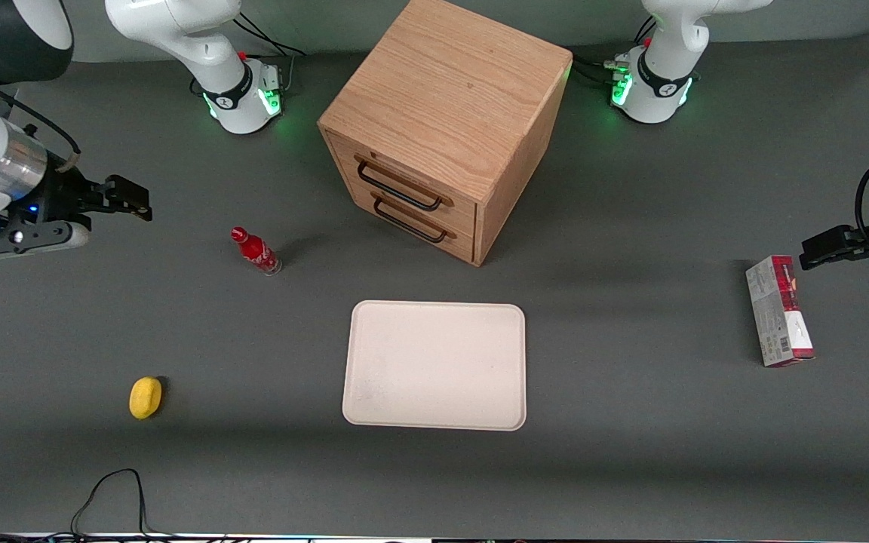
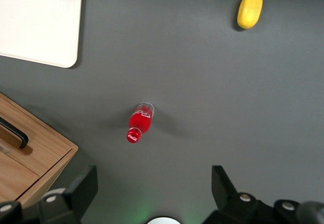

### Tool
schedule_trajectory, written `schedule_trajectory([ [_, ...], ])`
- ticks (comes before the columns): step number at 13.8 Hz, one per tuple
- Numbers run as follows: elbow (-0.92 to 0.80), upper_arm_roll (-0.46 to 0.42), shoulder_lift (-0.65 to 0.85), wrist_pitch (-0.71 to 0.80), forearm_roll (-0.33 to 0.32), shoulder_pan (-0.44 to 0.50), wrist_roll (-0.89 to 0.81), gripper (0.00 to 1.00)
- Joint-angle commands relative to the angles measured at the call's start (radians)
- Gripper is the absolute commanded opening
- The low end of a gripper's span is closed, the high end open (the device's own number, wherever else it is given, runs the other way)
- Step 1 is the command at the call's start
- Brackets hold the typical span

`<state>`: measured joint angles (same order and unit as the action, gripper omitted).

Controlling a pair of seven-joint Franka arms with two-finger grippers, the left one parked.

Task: Open upper drawer

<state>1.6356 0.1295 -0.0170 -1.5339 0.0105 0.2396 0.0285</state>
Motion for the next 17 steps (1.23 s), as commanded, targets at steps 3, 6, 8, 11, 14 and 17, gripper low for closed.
schedule_trajectory([
  [3,-0.048,0.004,-0.024,0.015,0.018,0.001,0.024,1.0],
  [6,-0.108,0.004,-0.076,0.04,0.103,0.001,0.159,1.0],
  [8,-0.129,0.001,-0.095,0.043,0.105,0.013,0.269,1.0],
  [11,-0.164,-0.001,-0.135,0.051,0.097,0.13,0.319,1.0],
  [14,-0.166,-0.002,-0.167,0.051,0.101,0.199,0.492,1.0],
  [17,-0.22,-0.077,-0.236,0.051,0.1,0.228,0.626,1.0],
])
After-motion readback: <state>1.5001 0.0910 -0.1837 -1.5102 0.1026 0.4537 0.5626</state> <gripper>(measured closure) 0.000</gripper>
